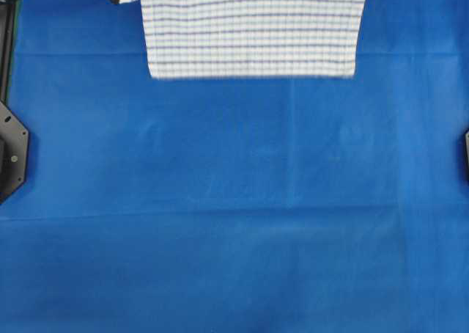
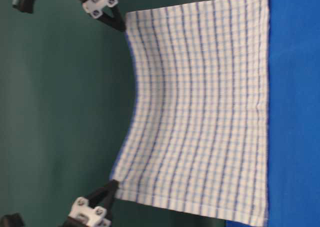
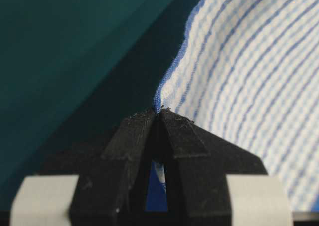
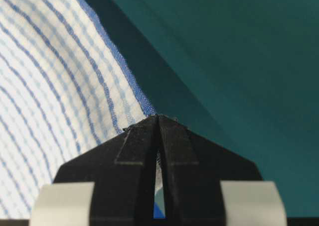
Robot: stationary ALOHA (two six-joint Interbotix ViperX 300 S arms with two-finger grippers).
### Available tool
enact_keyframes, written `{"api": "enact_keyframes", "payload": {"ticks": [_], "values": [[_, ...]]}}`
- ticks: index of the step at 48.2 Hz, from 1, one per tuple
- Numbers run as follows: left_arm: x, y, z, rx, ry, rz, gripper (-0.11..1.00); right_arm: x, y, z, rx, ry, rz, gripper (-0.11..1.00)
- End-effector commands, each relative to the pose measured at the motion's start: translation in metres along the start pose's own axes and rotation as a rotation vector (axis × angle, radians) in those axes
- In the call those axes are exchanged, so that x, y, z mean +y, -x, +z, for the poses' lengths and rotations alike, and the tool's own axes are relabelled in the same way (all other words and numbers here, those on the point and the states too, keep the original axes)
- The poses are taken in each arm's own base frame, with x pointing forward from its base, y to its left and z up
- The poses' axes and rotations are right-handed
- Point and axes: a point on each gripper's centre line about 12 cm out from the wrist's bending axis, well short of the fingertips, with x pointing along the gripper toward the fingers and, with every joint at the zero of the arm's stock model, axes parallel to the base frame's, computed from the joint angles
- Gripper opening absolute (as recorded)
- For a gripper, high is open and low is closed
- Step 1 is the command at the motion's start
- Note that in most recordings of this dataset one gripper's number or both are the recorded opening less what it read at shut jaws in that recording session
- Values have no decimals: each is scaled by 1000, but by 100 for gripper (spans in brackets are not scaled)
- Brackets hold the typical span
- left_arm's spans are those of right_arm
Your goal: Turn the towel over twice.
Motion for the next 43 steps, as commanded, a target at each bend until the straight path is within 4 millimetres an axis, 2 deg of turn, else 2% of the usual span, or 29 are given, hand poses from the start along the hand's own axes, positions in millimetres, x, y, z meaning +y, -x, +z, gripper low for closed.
{"api": "enact_keyframes", "payload": {"ticks": [1, 12, 25, 34, 43], "values": [[-4, 11, 21, -63, -5, -10, 3, 3, 19, 23, -62, 13, 7, 1], [-24, 35, 26, -106, -27, -70, 3, 29, 58, 30, -52, 38, 83, 1], [-53, 74, 17, -148, -80, -174, 3, 61, 103, 12, -16, 77, 198, 1], [-79, 100, 1, -154, -94, -288, 3, 90, 132, -11, 2, 59, 319, 1], [-109, 115, -32, -67, -107, -426, 3, 123, 142, -46, 82, 23, 441, 1]]}}
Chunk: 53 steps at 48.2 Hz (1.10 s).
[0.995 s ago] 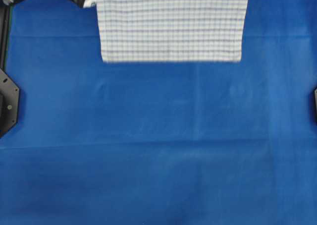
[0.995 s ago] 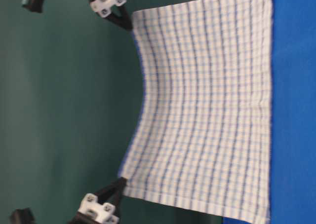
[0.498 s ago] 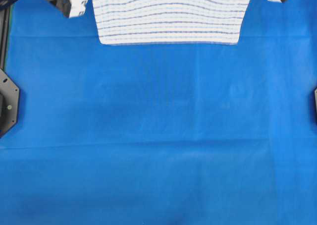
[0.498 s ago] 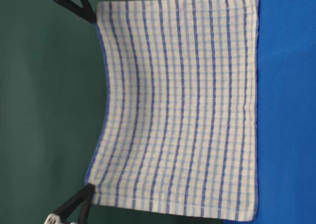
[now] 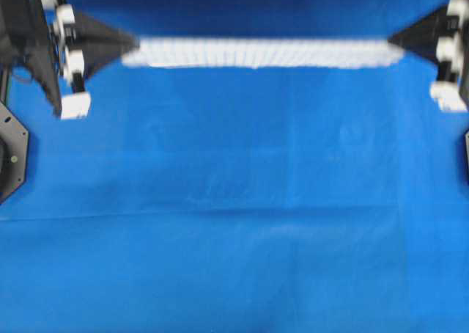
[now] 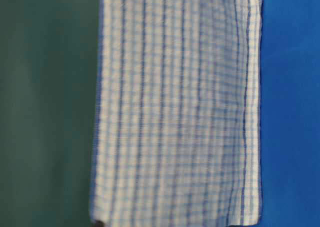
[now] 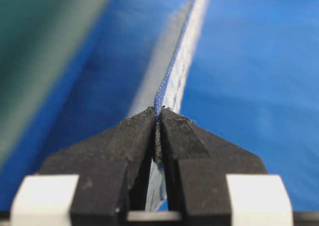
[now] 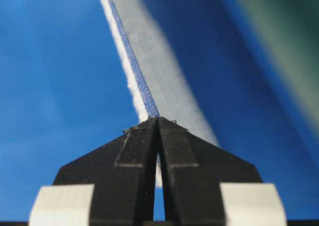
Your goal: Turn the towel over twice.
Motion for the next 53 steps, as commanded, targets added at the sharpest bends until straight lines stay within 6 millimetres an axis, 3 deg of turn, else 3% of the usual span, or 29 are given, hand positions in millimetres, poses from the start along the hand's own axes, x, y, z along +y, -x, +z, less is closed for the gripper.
{"api": "enact_keyframes", "payload": {"ticks": [1, 15, 25, 42, 53], "values": [[-19, 0, -9, 26, -15, -74, 3, 15, -3, -10, 24, -8, 53, 1], [-79, -2, -49, 156, -50, -300, 3, 73, -28, -52, 169, -35, 229, 1], [-110, -8, -66, 244, -20, -392, 3, 113, -43, -71, 255, -23, 317, 1], [-153, -18, -98, 394, 17, -482, 3, 144, -61, -102, 413, -60, 318, 1], [-158, -24, -103, 434, 49, -474, 3, 155, -69, -114, 457, -69, 318, 1]]}}
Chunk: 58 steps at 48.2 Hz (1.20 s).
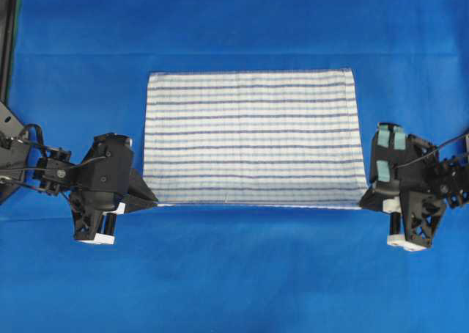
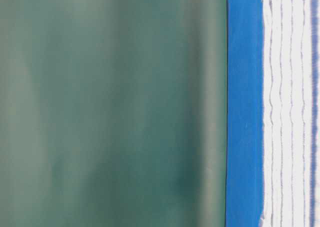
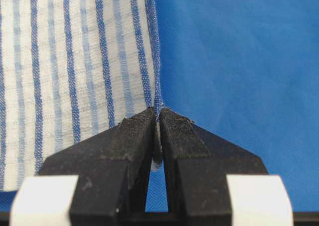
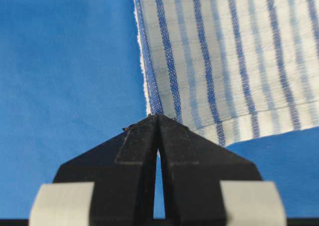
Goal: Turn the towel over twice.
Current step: 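Open both grippers and withdraw them from the towel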
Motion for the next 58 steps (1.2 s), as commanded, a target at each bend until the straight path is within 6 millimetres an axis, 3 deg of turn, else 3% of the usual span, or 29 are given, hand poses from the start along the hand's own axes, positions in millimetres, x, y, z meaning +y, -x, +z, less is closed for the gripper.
{"api": "enact_keyframes", "payload": {"ticks": [1, 14, 21, 23, 27, 31, 34, 39, 47, 58], "values": [[-2, -1, 7, -16, 1, -5, 3, 5, -2, 4, -5, 0, 10, 1], [-2, -2, 8, -10, 3, -4, 7, 5, -9, 2, 18, -3, -4, 1], [-2, -3, 8, -1, 4, -3, 36, 6, -9, 4, 9, -2, 1, 2], [-3, -3, 10, -1, 4, -3, 45, 7, -8, 6, 2, -1, 5, 9], [-3, -2, 14, -3, 3, -4, 63, 9, -7, 9, -9, 9, 10, 33], [-4, 0, 20, -4, 1, -5, 72, 9, -4, 12, -23, 21, 9, 56], [-5, 3, 24, 2, -2, -5, 71, 10, -1, 15, -38, 34, 11, 67], [-6, 8, 30, 7, 1, -5, 70, 12, 10, 23, -83, 60, 21, 61], [-9, 25, 49, -40, -2, -14, 70, 12, 34, 34, -164, 106, 21, 62], [-14, 69, 83, -213, -7, -41, 70, 0, 74, 50, -325, 159, 2, 62]]}}
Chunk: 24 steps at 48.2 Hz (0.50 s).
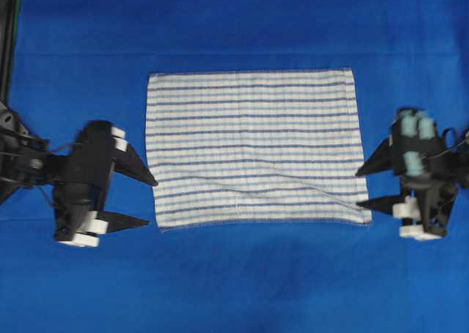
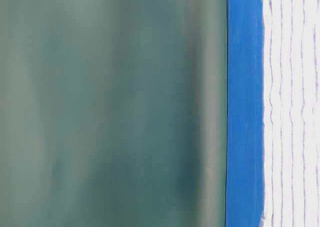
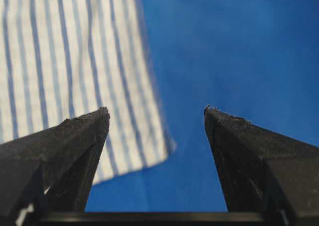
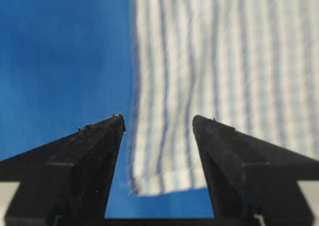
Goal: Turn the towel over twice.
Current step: 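Open both grippers and withdraw them from the towel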
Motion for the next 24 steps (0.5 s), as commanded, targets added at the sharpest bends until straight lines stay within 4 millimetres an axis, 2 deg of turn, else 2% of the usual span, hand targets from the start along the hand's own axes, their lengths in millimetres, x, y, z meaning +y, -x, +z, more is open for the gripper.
{"api": "enact_keyframes", "payload": {"ticks": [1, 7, 12, 17, 24], "values": [[-4, 20, 25, -108, -5, -16, 70, -4, 19, 18, -97, 16, 0, 62], [-3, 39, 34, -179, -3, -18, 70, -12, 38, 26, -178, 29, -14, 62], [0, 47, 34, -203, 2, -11, 70, -15, 51, 29, -228, 37, -15, 62], [2, 51, 35, -216, 1, -5, 70, -16, 57, 30, -250, 43, -16, 62], [5, 50, 34, -212, 2, 5, 70, -17, 55, 30, -245, 47, -26, 62]]}}
